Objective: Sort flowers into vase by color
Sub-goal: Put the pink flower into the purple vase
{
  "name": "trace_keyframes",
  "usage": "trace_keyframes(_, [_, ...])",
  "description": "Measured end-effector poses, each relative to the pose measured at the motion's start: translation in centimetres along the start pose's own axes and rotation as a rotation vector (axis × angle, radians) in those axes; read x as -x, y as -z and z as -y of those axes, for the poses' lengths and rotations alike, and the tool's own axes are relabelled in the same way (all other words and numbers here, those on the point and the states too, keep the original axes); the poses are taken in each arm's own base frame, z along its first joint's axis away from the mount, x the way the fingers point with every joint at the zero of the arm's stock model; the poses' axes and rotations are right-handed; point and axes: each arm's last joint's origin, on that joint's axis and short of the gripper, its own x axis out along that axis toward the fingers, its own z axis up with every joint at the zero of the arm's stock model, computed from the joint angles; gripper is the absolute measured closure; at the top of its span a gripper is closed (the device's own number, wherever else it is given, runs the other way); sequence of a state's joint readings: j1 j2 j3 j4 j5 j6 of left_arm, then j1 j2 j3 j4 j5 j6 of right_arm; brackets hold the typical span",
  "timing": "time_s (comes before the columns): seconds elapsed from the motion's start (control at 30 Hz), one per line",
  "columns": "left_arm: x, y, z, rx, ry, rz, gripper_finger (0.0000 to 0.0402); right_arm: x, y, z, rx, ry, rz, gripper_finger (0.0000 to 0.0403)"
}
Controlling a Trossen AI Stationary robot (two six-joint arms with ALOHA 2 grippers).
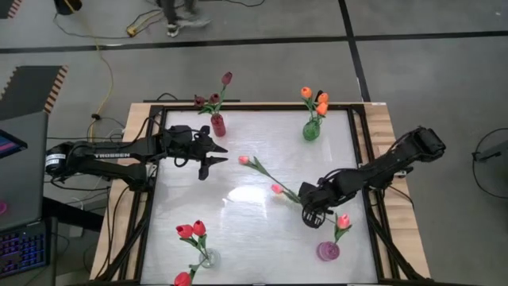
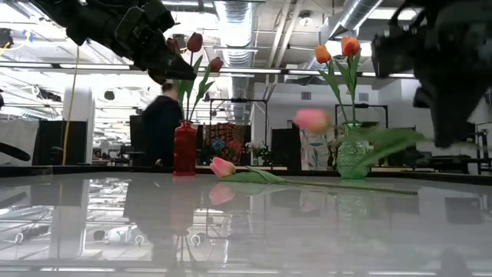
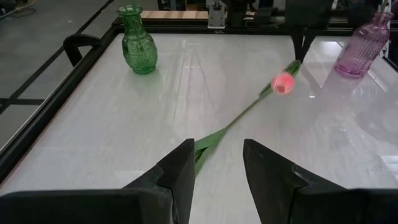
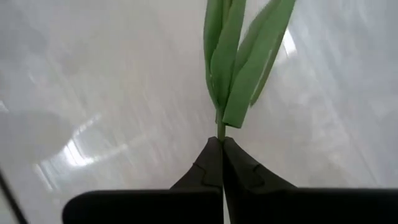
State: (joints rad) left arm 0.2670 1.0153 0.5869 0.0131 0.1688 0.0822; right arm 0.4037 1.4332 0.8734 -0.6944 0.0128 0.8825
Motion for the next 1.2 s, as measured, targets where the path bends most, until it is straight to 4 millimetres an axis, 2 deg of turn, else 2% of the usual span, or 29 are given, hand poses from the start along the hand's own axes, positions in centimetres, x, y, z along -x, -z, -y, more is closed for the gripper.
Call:
trace_keyframes(0.43, [0.0, 0.0, 0.0, 0.0, 0.0, 0.0, 0.0279, 8.0, 0.6, 1.8, -0.036, -0.105, 0.371, 0.038])
trace_keyframes(0.77, [0.0, 0.0, 0.0, 0.0, 0.0, 0.0, 0.0279, 13.5, 3.1, 3.3, -0.045, -0.211, 0.659, 0.0381])
trace_keyframes(1.0, [0.0, 0.0, 0.0, 0.023, 0.0, 0.0, 0.0279, 16.7, 5.5, 3.4, 0.113, -0.286, 0.877, 0.0381])
trace_keyframes(1.2, [0.0, 0.0, 0.0, 0.09, 0.0, 0.001, 0.0279, 18.6, 7.3, 3.5, 0.266, -0.327, 0.999, 0.0381])
